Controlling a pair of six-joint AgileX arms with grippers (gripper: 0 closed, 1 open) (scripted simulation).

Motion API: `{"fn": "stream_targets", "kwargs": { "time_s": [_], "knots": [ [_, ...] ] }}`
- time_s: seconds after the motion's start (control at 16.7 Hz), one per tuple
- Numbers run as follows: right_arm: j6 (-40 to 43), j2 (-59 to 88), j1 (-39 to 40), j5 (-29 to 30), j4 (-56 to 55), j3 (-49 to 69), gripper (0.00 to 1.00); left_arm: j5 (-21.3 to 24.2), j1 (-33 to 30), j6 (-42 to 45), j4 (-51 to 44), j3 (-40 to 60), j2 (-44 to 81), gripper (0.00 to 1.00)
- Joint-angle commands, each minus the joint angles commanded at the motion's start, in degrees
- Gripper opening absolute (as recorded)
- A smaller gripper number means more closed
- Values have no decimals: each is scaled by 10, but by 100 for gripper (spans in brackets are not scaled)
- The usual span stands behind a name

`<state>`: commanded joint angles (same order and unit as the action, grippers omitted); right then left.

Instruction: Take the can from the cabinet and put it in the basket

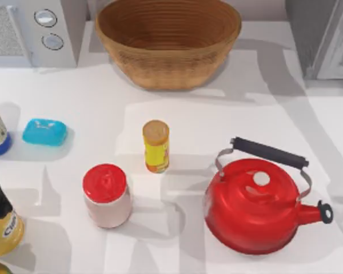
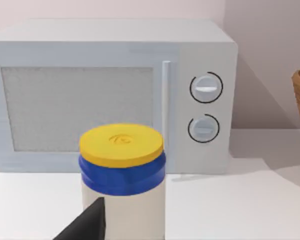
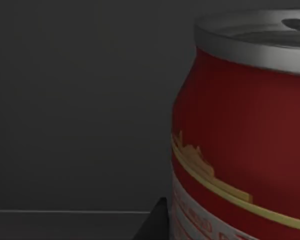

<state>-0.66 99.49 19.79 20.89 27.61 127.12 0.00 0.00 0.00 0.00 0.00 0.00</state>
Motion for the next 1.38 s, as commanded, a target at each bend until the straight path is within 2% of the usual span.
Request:
{"fn": "stream_targets", "kwargs": {
  "time_s": [0.42, 0.78, 1.08, 1.38],
  "knots": [
    [0, -168, 100, 100, 119, -46, 0, 0, 0, 0, 0, 0, 0, 100],
    [-1, -176, 104, 106, 126, -50, 0, 0, 0, 0, 0, 0, 0, 100],
    [-3, -245, 77, 47, 95, -139, 0, 0, 0, 0, 0, 0, 0, 100],
    [-6, -396, 16, -58, 26, -377, 0, 0, 0, 0, 0, 0, 0, 100]
  ]
}}
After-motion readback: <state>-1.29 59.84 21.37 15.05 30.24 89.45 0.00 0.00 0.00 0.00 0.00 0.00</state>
